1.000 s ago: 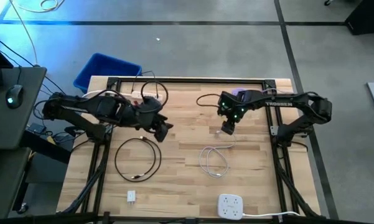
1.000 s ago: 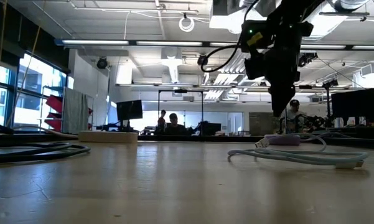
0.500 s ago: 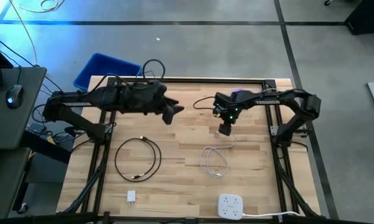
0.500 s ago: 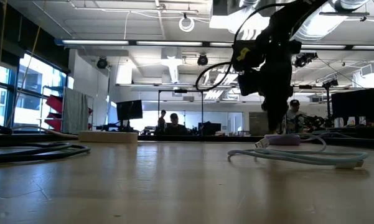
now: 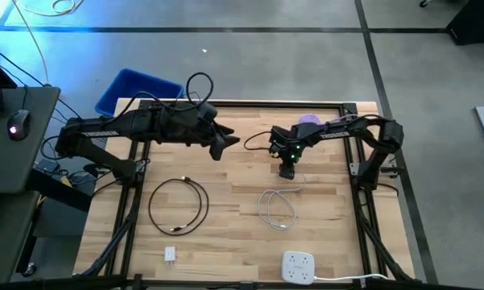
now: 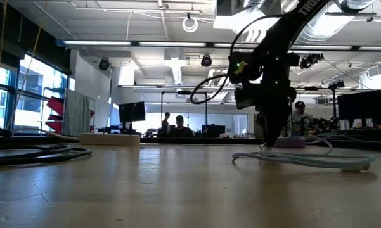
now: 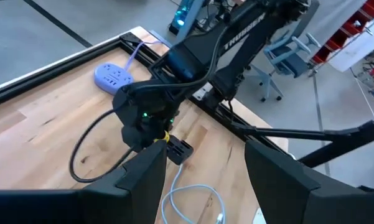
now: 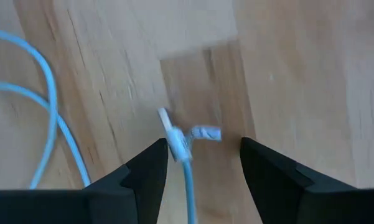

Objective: Insert USB
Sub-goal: Insert the white charger cable into the purple outlet extension

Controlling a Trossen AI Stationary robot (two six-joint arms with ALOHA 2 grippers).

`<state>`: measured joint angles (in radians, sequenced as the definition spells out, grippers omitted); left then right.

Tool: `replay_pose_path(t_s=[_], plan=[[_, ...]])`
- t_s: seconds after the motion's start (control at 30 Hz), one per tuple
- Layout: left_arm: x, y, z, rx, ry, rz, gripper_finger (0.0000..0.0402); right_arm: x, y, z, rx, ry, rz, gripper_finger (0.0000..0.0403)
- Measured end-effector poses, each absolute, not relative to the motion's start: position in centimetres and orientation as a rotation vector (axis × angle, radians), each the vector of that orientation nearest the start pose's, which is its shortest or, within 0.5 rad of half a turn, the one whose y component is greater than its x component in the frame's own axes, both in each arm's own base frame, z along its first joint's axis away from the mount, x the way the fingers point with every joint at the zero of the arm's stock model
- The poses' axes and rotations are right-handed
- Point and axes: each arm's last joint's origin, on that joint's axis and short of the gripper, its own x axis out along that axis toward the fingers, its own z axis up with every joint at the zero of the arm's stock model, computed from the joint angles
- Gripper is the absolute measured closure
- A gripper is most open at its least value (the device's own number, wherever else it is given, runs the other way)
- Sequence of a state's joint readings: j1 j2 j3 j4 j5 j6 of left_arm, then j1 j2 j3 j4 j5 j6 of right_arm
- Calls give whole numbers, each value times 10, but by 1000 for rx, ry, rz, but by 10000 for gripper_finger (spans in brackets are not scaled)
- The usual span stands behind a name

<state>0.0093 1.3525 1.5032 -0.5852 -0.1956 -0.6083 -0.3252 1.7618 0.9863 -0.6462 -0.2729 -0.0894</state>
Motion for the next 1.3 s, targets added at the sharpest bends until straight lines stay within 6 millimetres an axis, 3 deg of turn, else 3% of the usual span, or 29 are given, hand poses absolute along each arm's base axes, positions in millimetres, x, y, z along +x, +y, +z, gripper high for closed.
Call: replay_pose_path(t_s=[0.33,0.53,0.63,0.9,1.0,1.2,1.3], plan=[[283,8,417,-528,362,327,206,289,-88,140,355,1348,29,301],[283,13,417,-507,353,363,206,289,-88,140,412,1341,2,387],[283,13,417,-499,352,366,206,288,-89,146,453,1319,-33,393],[282,13,407,-413,458,377,206,276,-90,194,560,1138,-57,400],[291,13,392,-351,507,373,206,270,-90,215,613,1040,-13,401],[316,24,342,-313,547,319,206,251,-97,253,694,843,56,402],[324,30,340,-377,477,299,206,235,-107,273,701,743,-7,402]])
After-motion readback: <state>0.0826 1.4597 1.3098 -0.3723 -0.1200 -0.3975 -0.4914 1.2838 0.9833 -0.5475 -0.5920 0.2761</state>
